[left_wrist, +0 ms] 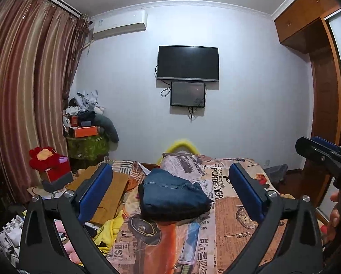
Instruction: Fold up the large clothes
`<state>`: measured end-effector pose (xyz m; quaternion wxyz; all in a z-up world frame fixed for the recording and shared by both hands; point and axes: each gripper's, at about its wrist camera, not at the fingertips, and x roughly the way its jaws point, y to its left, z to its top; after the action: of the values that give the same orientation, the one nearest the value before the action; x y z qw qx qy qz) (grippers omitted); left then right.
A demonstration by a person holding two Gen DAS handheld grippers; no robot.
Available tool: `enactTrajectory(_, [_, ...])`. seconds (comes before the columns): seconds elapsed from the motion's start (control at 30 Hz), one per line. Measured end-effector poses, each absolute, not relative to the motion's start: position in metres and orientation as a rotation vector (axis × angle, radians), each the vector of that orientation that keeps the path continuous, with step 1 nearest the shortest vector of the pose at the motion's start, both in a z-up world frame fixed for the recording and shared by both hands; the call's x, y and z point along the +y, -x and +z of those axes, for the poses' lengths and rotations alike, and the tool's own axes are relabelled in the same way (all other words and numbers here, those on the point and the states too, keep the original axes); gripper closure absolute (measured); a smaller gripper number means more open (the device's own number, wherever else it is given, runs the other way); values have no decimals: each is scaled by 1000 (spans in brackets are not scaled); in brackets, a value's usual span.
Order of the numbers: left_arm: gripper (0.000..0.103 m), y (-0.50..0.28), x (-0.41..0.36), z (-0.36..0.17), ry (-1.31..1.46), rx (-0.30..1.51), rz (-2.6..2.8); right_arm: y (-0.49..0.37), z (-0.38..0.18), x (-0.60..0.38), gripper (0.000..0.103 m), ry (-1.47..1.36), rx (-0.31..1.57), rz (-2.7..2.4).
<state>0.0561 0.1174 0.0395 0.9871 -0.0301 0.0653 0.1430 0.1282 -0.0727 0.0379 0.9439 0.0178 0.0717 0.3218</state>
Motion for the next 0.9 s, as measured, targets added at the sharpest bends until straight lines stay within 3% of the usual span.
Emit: enactTrajectory(0.9, [1, -57, 117, 30, 74, 153, 272, -123, 33, -82, 0, -32, 201, 639])
